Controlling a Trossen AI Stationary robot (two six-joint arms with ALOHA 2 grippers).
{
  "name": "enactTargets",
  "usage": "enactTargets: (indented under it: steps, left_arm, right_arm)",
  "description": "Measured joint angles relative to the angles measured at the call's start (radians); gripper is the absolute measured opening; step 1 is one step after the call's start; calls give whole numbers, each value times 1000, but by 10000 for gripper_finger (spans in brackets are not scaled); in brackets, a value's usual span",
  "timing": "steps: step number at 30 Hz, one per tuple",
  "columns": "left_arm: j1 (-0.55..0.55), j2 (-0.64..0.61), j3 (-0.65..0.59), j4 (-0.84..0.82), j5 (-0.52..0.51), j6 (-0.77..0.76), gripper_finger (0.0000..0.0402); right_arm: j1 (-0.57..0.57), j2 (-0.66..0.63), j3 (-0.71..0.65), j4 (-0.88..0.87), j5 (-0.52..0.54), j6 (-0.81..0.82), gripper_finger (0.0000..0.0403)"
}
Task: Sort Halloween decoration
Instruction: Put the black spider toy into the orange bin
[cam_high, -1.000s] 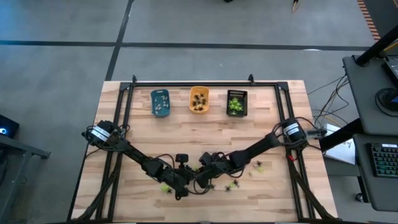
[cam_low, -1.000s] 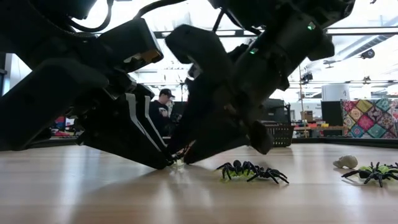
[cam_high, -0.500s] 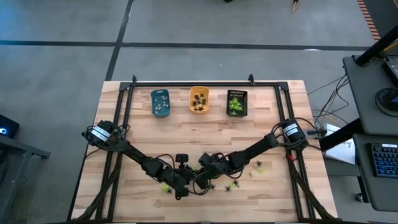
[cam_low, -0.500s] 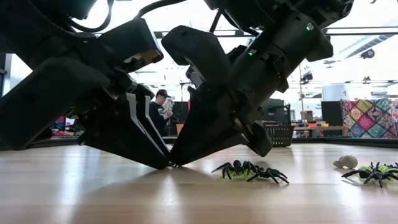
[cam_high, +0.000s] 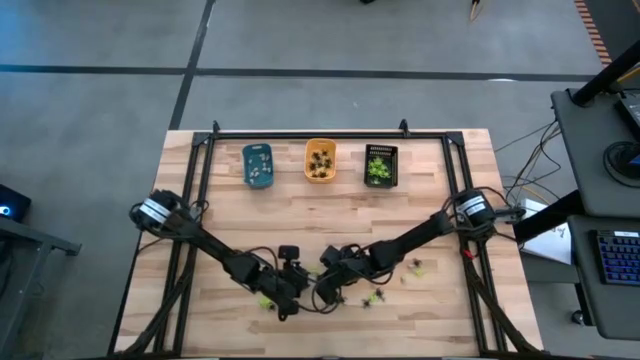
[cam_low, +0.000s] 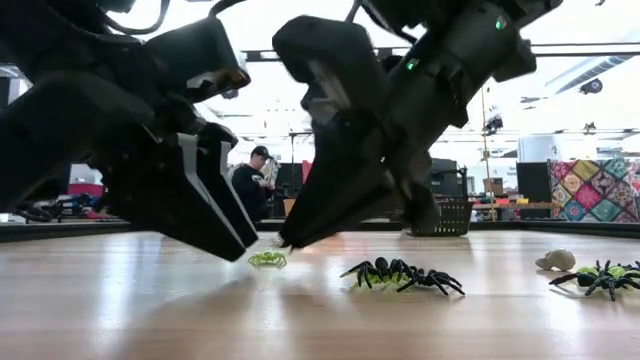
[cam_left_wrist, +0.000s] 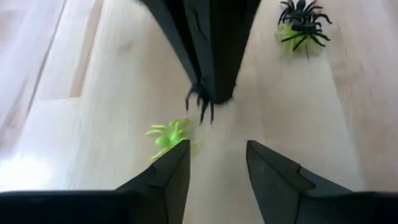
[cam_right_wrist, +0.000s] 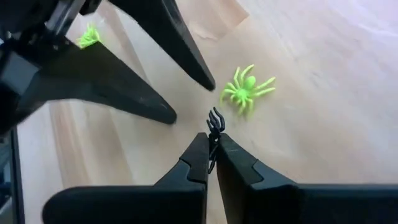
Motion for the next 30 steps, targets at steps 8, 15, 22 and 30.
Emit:
enactTargets:
  steps: [8, 15, 22, 30]
  left_arm:
    - [-10, -71, 0, -71, -22, 0, 145]
    - [-26, -181, -1, -209, -77, 13, 143]
    - [-57, -329, -5, -350, -179, 14, 143]
    - [-89, -493, -67, -368, -258, 13, 143]
  right_arm:
    - [0, -98, 0, -149, 3, -60, 9]
    - [-40, -200, 0, -279, 26, -148, 9]
    - [-136, -278, 0, -315, 75, -269, 9]
    - [-333, -299, 23, -313, 134, -433, 9]
